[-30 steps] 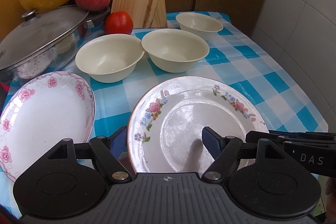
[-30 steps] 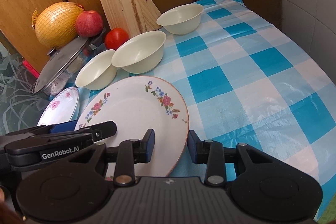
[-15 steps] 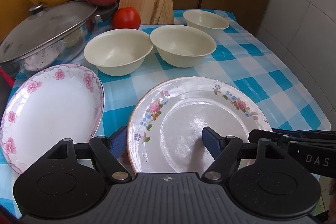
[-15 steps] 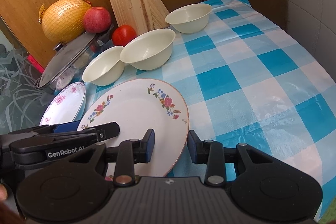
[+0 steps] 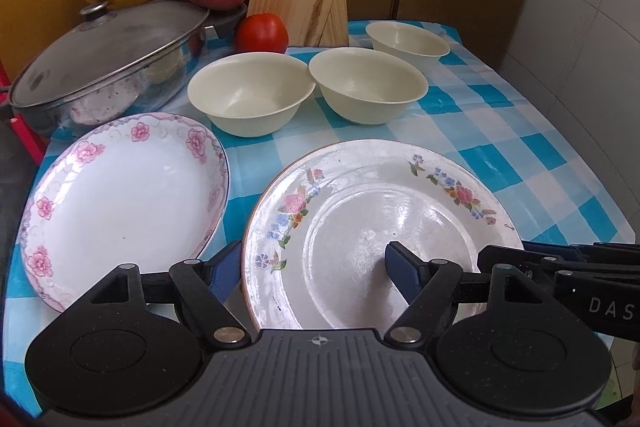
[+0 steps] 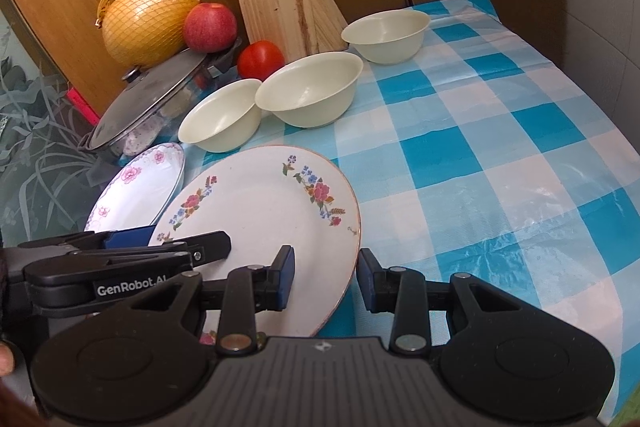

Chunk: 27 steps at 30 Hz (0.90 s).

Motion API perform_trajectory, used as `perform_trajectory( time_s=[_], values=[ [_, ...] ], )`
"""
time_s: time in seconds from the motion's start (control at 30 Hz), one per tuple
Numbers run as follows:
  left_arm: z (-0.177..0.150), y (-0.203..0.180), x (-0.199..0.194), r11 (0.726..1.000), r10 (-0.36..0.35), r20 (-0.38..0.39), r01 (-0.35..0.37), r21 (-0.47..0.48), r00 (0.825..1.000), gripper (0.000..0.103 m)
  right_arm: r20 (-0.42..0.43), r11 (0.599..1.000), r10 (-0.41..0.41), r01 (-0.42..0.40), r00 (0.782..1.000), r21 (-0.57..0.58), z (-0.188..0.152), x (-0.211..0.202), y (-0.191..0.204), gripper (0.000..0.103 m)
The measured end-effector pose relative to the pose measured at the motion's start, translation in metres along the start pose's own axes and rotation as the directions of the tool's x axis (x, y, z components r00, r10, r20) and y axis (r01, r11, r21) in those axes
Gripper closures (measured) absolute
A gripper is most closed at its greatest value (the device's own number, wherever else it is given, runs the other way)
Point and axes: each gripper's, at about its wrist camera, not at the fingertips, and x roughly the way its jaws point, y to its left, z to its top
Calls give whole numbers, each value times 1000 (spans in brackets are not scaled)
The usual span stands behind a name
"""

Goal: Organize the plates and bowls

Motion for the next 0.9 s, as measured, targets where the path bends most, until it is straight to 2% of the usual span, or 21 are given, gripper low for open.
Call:
perform_trajectory(
  time_s=[0.9],
  values=[
    [-34,22,-28,998,48,-4,-48,-43,999,22,-35,995,44,-47,998,-87,-16,-1,29,70]
  ],
)
